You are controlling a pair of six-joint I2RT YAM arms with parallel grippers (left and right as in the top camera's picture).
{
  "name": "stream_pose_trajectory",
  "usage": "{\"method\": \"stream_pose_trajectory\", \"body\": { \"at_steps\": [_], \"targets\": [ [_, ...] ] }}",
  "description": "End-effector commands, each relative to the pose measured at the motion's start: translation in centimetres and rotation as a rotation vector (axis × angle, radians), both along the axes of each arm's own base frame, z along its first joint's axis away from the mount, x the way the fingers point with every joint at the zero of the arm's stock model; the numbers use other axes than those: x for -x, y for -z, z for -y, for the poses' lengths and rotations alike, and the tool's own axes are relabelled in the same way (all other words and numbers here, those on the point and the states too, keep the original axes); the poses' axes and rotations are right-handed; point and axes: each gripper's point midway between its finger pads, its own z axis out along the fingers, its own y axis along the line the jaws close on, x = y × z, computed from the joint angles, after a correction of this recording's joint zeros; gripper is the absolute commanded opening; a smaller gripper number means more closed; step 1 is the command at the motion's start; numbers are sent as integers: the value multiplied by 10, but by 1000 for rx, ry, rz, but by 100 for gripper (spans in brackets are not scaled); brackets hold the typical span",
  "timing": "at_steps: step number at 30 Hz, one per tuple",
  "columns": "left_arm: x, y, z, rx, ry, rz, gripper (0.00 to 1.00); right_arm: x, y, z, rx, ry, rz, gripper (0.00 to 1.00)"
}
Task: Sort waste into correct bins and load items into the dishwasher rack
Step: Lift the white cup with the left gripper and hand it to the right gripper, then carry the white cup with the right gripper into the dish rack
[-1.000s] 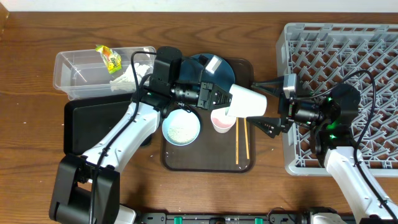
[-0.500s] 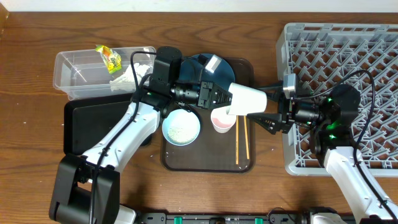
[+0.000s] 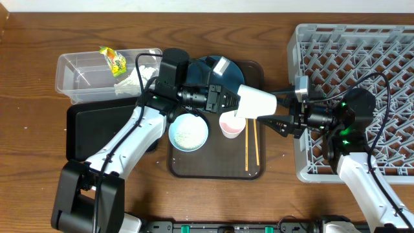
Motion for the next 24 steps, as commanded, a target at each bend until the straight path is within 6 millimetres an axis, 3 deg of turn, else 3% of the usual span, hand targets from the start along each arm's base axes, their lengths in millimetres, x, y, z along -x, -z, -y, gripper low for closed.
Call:
{"method": "stream_pose_trajectory", "body": {
  "at_steps": [1,7,12,13,16,19,24],
  "targets": [
    [-4,-3,3,-6,-17,27,12,-7,-3,0,-5,32,-18,51],
    [-29,30,-6,-154,-173,91,27,-21,-8,10,-53,117,-157,36],
    [-62,89,-58,-483,-404,108,27,-37,-14,31,-83,216,-187,23],
    [-63,92,-65,-511,-421,104,27,-41,-15,36,-86,239,-184,21],
    [-65,93,-90,-559,-455,114,27,-52,-19,53,-96,317,-171,11],
    [-70,85,-117,-595,-530,112,27,-61,-26,67,-102,371,-149,9],
    [-69,55,-163,-658,-652,196,28,-80,-39,97,-104,486,-143,8]
  ]
}}
